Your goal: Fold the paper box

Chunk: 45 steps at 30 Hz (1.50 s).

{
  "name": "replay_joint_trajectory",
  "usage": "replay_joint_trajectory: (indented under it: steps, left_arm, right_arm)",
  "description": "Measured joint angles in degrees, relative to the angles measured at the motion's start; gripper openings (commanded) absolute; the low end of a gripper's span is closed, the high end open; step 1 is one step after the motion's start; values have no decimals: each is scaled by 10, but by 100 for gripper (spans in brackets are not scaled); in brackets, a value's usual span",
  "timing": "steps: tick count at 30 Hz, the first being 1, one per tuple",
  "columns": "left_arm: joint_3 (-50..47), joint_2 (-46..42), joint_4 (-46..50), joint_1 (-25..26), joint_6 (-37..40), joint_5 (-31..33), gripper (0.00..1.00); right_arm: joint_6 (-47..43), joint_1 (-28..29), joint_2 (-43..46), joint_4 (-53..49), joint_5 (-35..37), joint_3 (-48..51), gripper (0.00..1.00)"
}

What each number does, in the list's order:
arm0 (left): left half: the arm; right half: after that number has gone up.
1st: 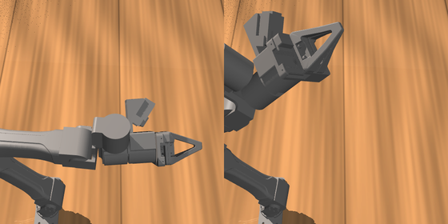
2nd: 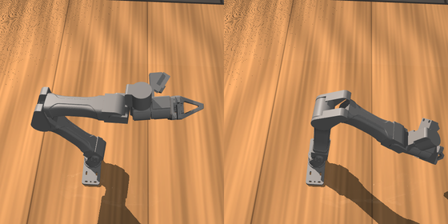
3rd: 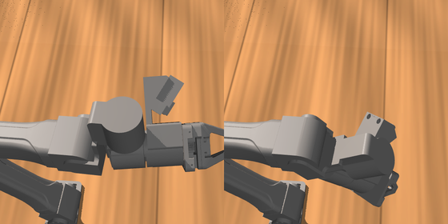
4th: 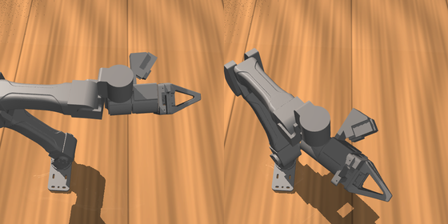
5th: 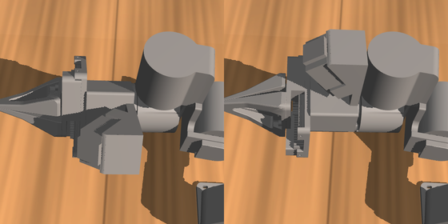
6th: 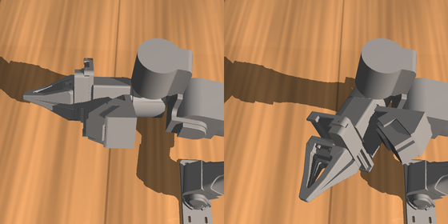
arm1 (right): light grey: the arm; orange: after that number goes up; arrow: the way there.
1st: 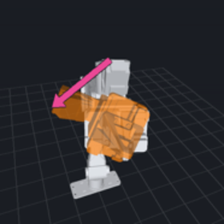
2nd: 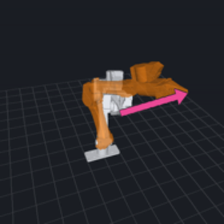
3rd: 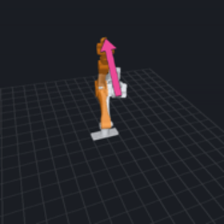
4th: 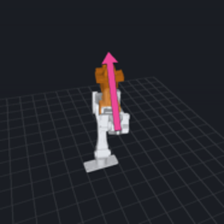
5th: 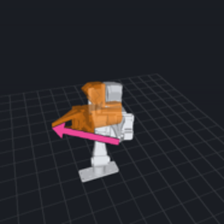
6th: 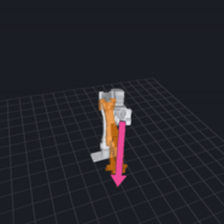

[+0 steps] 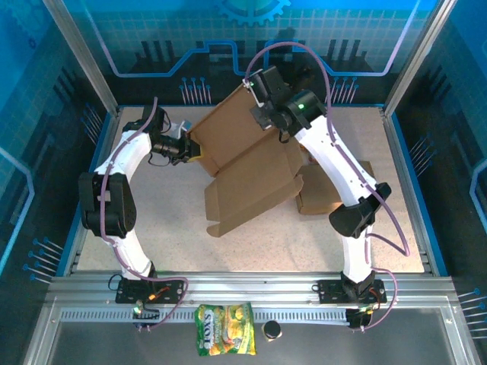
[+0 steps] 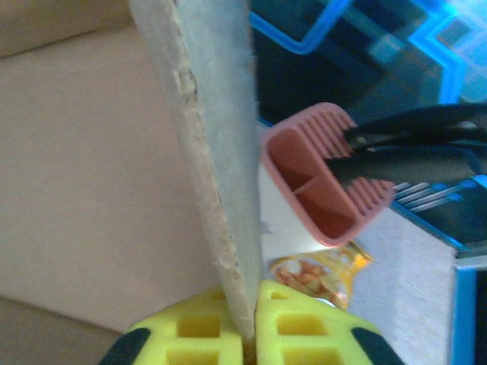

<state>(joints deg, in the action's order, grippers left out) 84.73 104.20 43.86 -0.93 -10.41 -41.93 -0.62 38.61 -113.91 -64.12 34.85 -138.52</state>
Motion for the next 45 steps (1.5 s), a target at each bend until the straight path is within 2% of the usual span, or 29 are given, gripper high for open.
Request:
replay_joint_trajectory:
  steps: [4,7,10,14,22,26,33,45]
  left_arm:
    - [0,0,1,8,-2,2,0]
    - [0,0,1,11,-2,2,0]
    - [0,0,0,14,-2,1,0]
    - [0,0,1,19,-5,6,0]
    - [7,0,23,30,-58,73,0]
    - [7,0,50,31,-77,109,0]
    - [11,0,111,33,-85,178,0]
    - [-41,2,130,47,-101,257,1]
  right_arm:
    - [-3,16,-10,-4,67,0,5]
    - [-3,20,-12,-6,89,0,7]
    - [-3,20,-16,-8,100,-5,0]
    - [1,21,-26,-13,124,-9,0]
    - [79,23,-105,-99,156,-85,0]
    - [132,23,-123,-131,143,-83,0]
    - [205,23,-123,-126,98,1,0]
    - [273,6,-85,-16,-20,216,0]
